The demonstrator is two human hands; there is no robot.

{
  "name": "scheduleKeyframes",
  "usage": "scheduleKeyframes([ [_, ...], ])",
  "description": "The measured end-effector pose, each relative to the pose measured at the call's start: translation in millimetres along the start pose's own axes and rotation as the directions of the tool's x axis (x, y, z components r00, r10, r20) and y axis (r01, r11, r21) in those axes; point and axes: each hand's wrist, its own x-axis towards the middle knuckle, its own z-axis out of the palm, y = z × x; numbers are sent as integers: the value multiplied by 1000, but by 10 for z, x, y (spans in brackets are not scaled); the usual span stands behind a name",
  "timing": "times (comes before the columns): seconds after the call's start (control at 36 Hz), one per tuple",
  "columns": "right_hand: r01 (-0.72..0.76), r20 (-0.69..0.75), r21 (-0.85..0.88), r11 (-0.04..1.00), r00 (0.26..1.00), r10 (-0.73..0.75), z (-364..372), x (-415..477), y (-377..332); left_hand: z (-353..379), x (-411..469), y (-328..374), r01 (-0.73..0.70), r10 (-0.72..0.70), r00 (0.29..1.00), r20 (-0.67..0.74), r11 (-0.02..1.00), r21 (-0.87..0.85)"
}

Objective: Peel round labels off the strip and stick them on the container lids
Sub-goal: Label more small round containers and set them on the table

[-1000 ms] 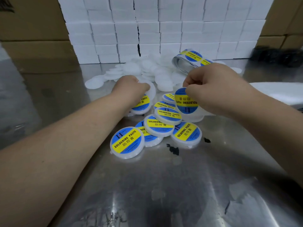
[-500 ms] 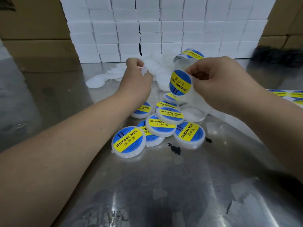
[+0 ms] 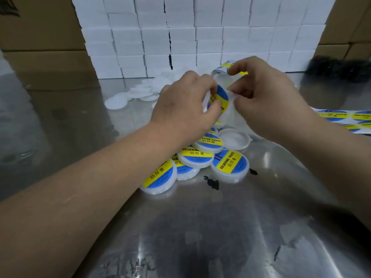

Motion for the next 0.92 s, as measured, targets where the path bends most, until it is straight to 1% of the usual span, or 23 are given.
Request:
scheduleKeyframes([
  [0.31,14,1,13,1000,1000,-14,7,-6,-14,38,0,-34,15,-16,1000,27,999,47],
  [0.39,25,15,25,999,1000,-26,22,-6,-21,53,8,-65,-5,2,998,63,999,48],
  [0.5,31,20,8,999,999,-32,34,-9,-20,33,2,-78,-28,31,993,111,999,-21],
  [0.72,25,26,5,1000,999,-25,31,-5,-18,-6,0,-20,8,6,988,154,995,-95],
  [0.81,30,19,3,1000,999,-30,20,-9,-12,6,1,-26,25,-13,987,160,997,-75],
  [0.92,36,30,-43,998,999,-35,49,-20,-8,15,16,-73,21,-16,986,164,999,-32],
])
